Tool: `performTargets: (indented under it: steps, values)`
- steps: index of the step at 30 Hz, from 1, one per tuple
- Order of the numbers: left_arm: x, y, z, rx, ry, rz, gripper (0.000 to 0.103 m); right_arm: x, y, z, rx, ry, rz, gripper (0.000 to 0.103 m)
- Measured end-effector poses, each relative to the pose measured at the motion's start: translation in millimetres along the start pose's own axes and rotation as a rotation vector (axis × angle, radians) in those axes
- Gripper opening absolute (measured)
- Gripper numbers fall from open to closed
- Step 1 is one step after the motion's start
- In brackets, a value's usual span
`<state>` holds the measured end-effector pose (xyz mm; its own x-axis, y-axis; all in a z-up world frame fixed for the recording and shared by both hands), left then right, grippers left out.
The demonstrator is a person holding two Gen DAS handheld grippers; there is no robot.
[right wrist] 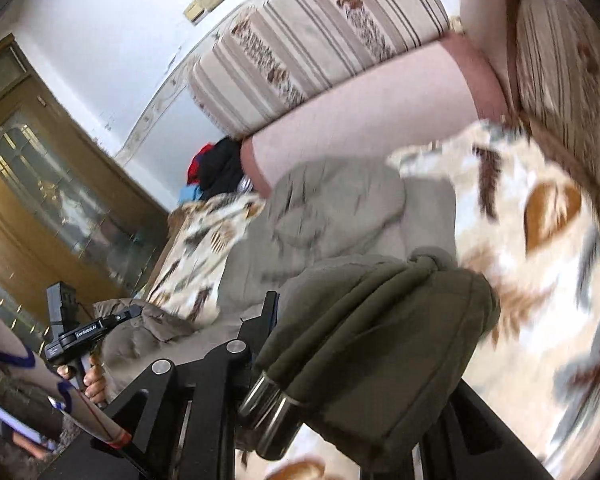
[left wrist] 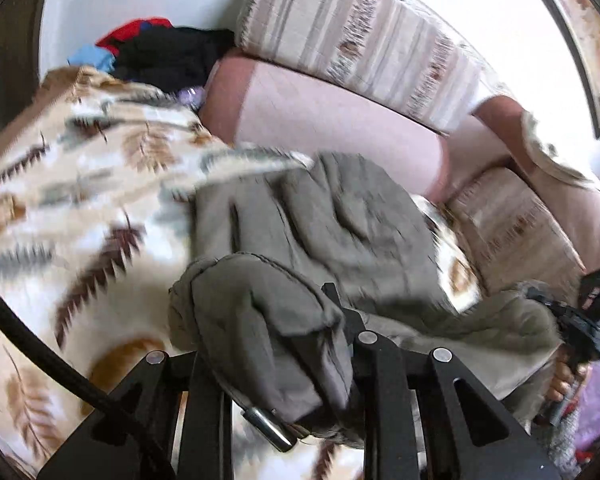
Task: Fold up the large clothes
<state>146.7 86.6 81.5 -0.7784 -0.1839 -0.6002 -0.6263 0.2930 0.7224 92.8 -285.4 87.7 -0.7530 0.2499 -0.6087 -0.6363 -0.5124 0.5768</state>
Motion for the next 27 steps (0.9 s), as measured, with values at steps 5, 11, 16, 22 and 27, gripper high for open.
performTargets:
  steps: [5,11,16,22,27]
  values:
    - [-72,-60,16,-0.116,0.053,0.034,0.023,-79,-56,-9,0.101,-0.004,-0.01,0.021]
    - [-137,-153,35,-0.247,0.09,0.087,0.023,-145,-137,-39,0.236,-0.022,0.006,0.021]
    - [-151,-223,48,-0.346,0.079,0.135,0.024,-170,-207,-80,0.332,-0.057,0.048,0.022]
    - [-137,-263,47,-0.396,0.034,0.162,0.027,-154,-249,-128,0.356,-0.193,0.078,0.027]
    - [-147,-210,29,-0.19,0.058,0.056,0.065,-160,-219,-125,0.22,-0.278,0.006,0.06]
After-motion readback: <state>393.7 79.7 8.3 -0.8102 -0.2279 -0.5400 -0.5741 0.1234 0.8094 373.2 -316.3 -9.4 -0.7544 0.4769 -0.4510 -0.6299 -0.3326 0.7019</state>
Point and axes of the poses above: each gripper's, at about its wrist camera, not at the fingertips, and y roughly against the way its jaws point, z to its left, x to its underside, the point moved 6 cm from there along -y, roughly the way its jaws point, and after that the axes turned 1 degree about -y, right-handed, at the moved point
